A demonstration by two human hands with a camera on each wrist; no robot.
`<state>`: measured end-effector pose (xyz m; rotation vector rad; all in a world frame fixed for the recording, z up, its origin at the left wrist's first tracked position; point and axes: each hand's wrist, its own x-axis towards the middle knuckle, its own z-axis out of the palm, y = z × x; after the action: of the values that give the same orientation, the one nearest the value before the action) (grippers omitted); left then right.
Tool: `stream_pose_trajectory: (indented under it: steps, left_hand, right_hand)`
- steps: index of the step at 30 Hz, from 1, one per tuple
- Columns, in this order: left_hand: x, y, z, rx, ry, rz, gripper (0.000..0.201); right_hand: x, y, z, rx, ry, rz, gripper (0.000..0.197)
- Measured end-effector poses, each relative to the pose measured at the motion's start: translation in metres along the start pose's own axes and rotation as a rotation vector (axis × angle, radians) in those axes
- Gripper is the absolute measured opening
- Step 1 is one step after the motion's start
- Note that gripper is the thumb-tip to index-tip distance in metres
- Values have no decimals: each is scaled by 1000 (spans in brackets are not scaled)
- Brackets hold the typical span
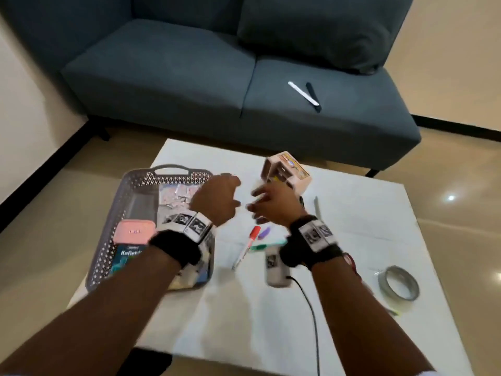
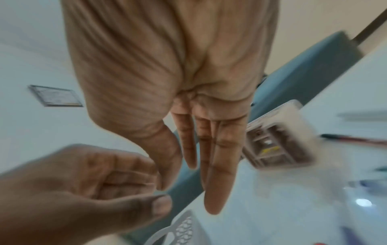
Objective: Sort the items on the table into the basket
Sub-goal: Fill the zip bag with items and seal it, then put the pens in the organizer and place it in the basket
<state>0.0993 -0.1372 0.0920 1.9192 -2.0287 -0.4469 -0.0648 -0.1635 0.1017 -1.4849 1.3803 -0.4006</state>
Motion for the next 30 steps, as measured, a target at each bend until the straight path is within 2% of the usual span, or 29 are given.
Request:
stream_pose_trajectory:
  steps: [2,4,6,8,10,12,15,17,18,20,21,22,23,24,25,26,27,28,30]
  left_hand:
    - [-33,47,27,-128,-42,120,49]
    - [-67,83,66,-70,-186,165,62]
    - [-94,106,109,112,-396,71,89]
    - [-115,117,142,173,-562,-68,112]
    - [-125,120,163,189,-627,-155,122]
    - [-125,124,169,204,-658,-204,124]
    - [-118,124,166,145,-659,-252,124]
    - [-113,122,182,132,-630,-248,106]
    - [-111,121,191,193,-510,-237,92]
    - [-108,118,191,179,-411,-322,78]
    - [-104,117,196,176,-396,-294,72]
    - [-106,116,207,227,-294,-249,67]
    - [-109,115,207,323,-356,-246,63]
    - [-109,115,209,330,-270,-227,59]
    - [-103,116,208,272,-264,-269,52]
    - [-99,107,223,126,-374,-292,43]
    - [-93,95,247,20,-232,-309,37]
    - [-94,81,258,55,-167,-337,35]
    - [-104,79,265,147,-75,-328,51]
  right_hand:
    - [-31,47,-21,-130,44,107,44]
    - [-66,85,-33,-505,2,179,66]
    - [-101,123,-31,-810,-69,269,87]
    - [-123,159,-23,-865,-59,354,102]
    - [-130,184,-15,-886,-47,349,108]
    - [-130,192,-18,-882,-67,321,101]
    - [-109,175,-34,-831,-50,268,80]
    - [-74,152,-54,-758,74,190,70]
    - [-53,136,-64,-699,145,153,68]
    - [-13,99,-82,-603,297,66,68]
    - [9,80,-88,-584,366,21,68]
    - [29,60,-94,-583,425,-20,67]
    - [51,43,-96,-596,466,-62,68]
    - [70,28,-97,-629,496,-94,69]
    - [88,15,-97,-674,507,-114,69]
    - [106,7,-93,-716,499,-121,70]
    - [121,2,-91,-754,483,-121,69]
    - [135,1,-87,-786,442,-106,68]
    - [154,9,-83,-821,354,-76,63]
